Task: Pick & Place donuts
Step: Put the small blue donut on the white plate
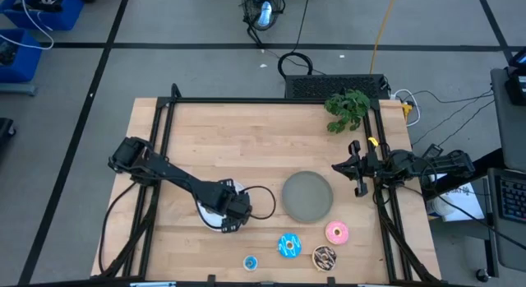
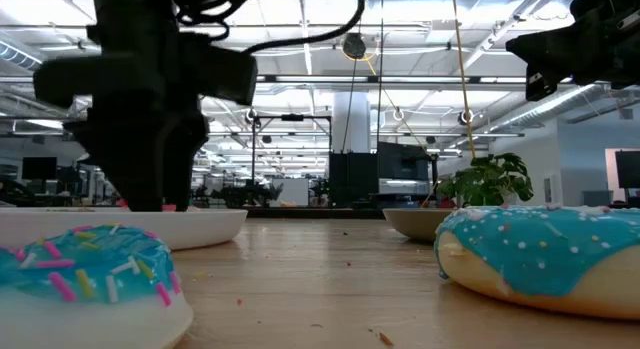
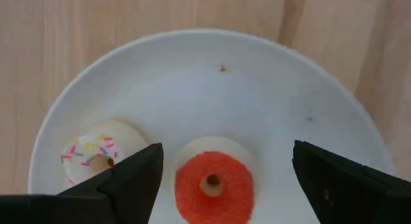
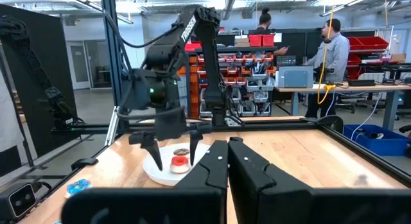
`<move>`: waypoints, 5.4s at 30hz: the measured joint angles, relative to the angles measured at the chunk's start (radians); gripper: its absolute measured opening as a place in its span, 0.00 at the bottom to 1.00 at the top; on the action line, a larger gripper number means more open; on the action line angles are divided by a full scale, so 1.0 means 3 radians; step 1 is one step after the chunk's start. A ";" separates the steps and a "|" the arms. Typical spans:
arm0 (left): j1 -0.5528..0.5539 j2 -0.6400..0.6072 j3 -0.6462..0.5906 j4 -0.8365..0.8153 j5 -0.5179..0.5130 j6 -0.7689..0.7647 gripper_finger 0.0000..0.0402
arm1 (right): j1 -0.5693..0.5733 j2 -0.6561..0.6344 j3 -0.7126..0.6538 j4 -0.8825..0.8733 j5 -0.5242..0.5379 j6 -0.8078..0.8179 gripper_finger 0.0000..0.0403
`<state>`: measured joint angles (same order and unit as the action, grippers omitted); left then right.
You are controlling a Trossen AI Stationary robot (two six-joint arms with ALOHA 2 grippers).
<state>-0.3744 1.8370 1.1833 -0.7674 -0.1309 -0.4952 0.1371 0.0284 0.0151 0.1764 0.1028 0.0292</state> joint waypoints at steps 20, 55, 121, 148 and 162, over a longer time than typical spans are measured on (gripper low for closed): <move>-0.0268 0.0001 0.1445 -0.0906 0.0176 -0.0394 0.24 | 0.0001 0.0000 0.0000 0.0051 0.0001 0.0000 0.00; -0.0739 0.1508 0.3447 -0.1130 0.0197 0.0390 0.01 | 0.0000 0.0042 0.0000 0.0103 0.0001 0.0000 0.00; -0.0961 0.2080 0.3167 -0.1127 0.0116 0.0463 0.81 | 0.0000 0.0055 -0.0001 0.0093 -0.0001 0.0038 0.00; -0.0868 0.2055 0.3126 -0.1253 0.0435 0.0163 0.33 | 0.0001 0.0057 0.0000 0.0097 0.0000 0.0037 0.00; -0.0727 0.1254 0.3124 -0.1634 -0.0085 0.0046 0.39 | 0.0001 0.0057 -0.0001 0.0097 0.0000 0.0037 0.00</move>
<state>-0.5924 2.2131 2.1205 -1.2577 -0.1563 -0.4813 0.1374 0.0456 0.0148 0.2055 0.1028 0.0402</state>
